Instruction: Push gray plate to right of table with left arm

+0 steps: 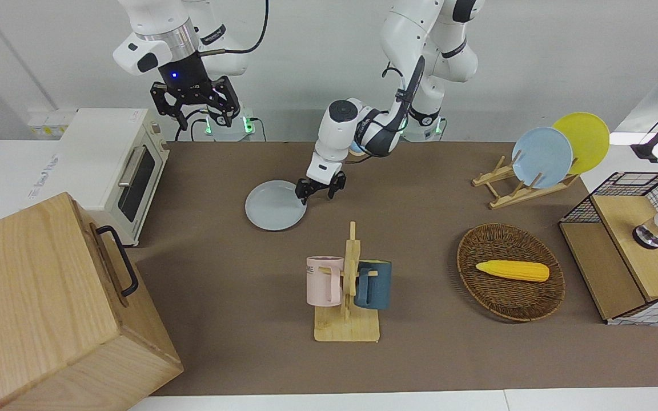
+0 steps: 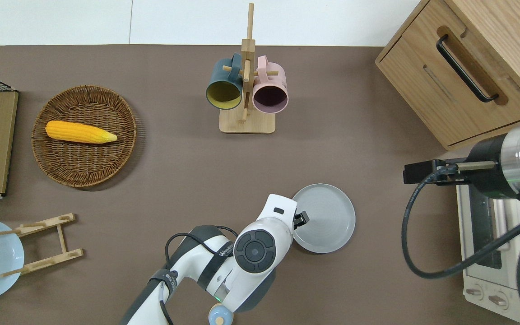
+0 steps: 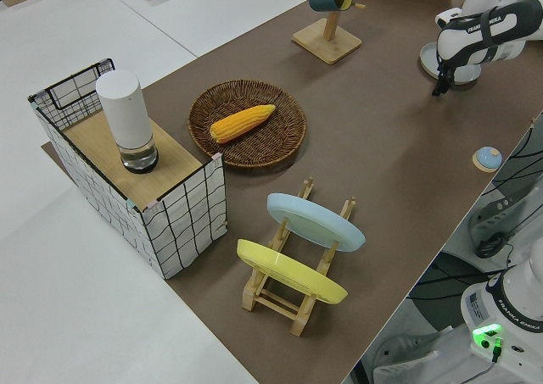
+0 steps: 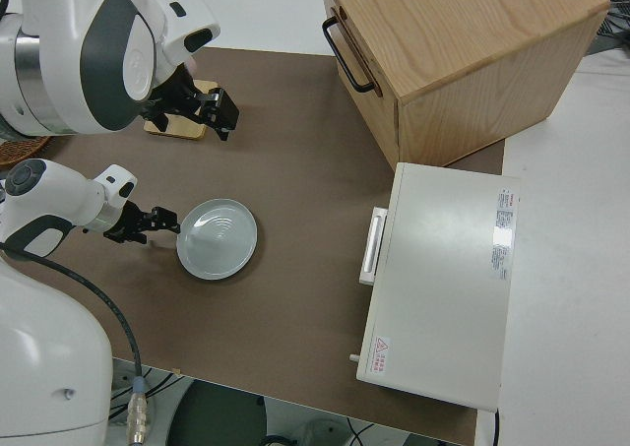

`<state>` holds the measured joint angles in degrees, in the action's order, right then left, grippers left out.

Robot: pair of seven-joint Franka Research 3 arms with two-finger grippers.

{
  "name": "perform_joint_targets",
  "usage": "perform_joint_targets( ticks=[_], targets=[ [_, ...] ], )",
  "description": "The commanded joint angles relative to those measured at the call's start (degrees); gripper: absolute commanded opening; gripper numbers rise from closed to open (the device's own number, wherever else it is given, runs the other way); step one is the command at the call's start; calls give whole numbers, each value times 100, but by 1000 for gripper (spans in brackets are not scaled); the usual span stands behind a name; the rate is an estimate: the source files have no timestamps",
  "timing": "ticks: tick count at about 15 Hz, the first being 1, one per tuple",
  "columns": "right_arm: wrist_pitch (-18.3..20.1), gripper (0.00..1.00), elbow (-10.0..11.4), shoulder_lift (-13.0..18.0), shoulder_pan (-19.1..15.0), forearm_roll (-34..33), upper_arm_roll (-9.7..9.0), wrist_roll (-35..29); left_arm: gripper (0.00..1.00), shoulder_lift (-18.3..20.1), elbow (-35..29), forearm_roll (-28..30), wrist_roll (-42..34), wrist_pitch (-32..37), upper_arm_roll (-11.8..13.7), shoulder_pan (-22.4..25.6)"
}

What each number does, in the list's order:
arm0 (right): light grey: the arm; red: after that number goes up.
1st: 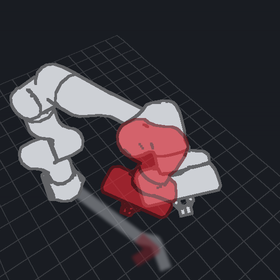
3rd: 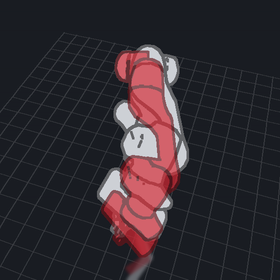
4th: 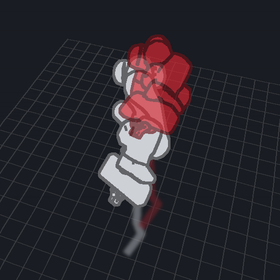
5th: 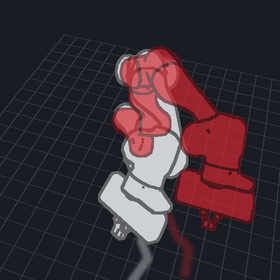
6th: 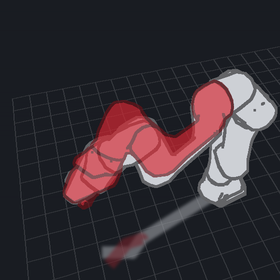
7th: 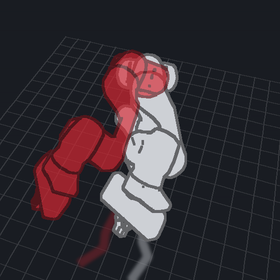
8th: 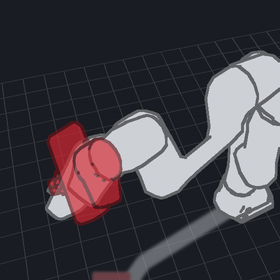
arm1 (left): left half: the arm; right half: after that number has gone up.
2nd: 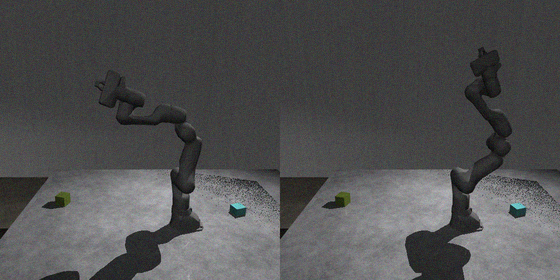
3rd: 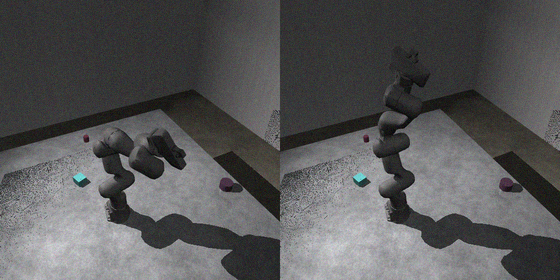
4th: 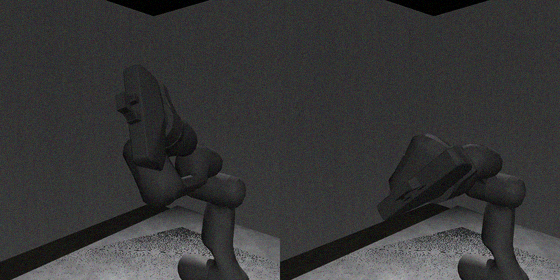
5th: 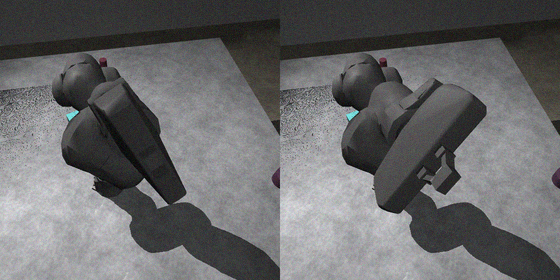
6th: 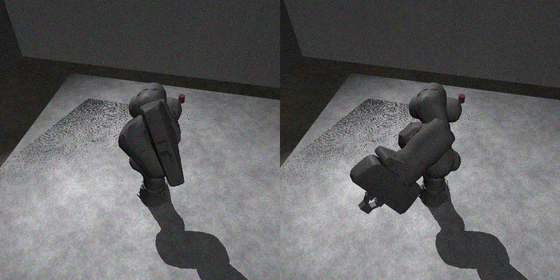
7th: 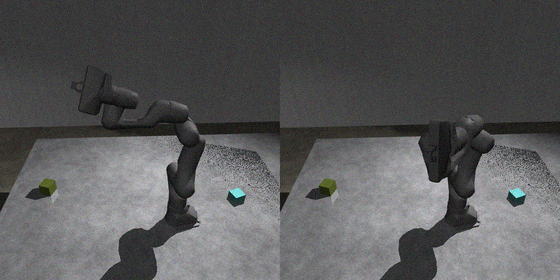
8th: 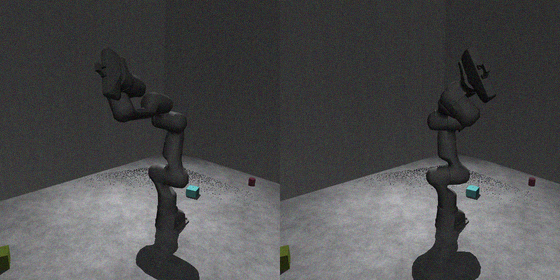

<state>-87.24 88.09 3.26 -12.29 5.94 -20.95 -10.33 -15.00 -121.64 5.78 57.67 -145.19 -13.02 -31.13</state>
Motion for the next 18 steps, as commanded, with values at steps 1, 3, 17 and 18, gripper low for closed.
perform_joint_targets(
  ticks=[1, 3, 17, 18],
  targets=[
    [31, 994, -81, -36, -37, 92, -23, -12, 987, 304, -17, -147, -605, 657, 140, 142],
    [31, 996, -81, -36, -37, 92, -23, -12, 987, 515, -17, -139, -1098, 1035, 203, 370],
    [31, 996, -81, -36, -37, 92, -23, -12, 991, 2044, -193, -139, -3691, 2618, 230, 2751],
    [31, 996, -81, -36, -37, 92, -23, -12, 991, 2167, -193, -139, -3884, 2732, 238, 2944]
  ],
)
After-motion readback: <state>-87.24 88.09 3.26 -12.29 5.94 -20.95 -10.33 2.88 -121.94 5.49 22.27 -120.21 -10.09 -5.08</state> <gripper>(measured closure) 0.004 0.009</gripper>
